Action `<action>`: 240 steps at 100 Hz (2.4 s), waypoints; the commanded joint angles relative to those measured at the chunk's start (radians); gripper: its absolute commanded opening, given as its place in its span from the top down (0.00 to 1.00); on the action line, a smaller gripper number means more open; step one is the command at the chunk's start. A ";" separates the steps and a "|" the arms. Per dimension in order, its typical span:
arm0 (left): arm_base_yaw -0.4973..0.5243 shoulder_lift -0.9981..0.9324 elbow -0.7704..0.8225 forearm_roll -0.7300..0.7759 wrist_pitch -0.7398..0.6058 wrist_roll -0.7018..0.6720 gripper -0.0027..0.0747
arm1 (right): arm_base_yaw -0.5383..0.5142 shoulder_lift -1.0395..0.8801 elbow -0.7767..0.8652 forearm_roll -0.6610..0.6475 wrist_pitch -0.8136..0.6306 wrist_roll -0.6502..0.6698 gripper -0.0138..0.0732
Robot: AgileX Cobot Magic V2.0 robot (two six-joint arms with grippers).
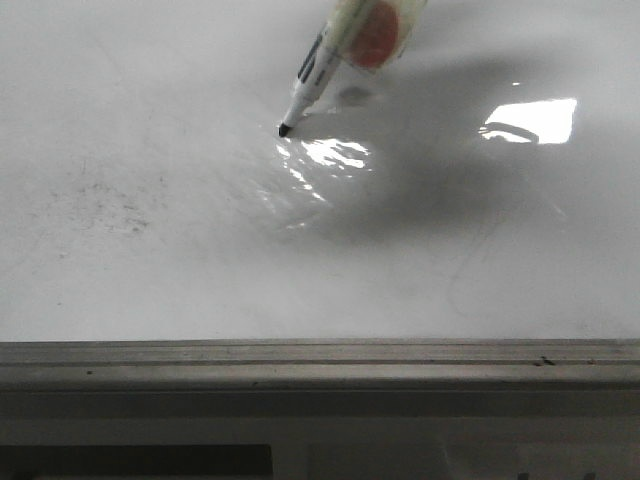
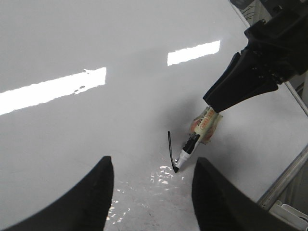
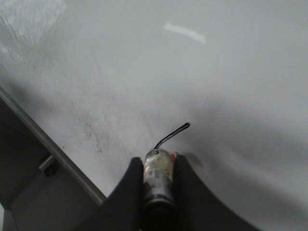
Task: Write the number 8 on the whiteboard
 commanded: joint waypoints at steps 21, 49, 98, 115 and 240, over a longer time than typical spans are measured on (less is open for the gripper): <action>0.003 0.014 -0.031 0.015 -0.076 -0.008 0.53 | -0.019 -0.079 -0.001 -0.182 0.117 0.069 0.91; 0.003 0.014 -0.031 0.015 -0.076 -0.008 0.53 | 0.061 -0.013 -0.041 -0.196 -0.066 0.083 0.91; 0.003 0.014 -0.029 0.015 -0.072 -0.008 0.53 | 0.100 -0.056 -0.094 -0.286 -0.094 0.157 0.91; 0.001 0.068 -0.029 0.027 -0.093 -0.006 0.53 | 0.141 -0.135 -0.083 -0.243 -0.021 0.159 0.91; -0.080 0.810 -0.081 0.139 -0.633 -0.005 0.99 | 0.253 -0.065 0.054 -0.188 -0.033 0.261 0.79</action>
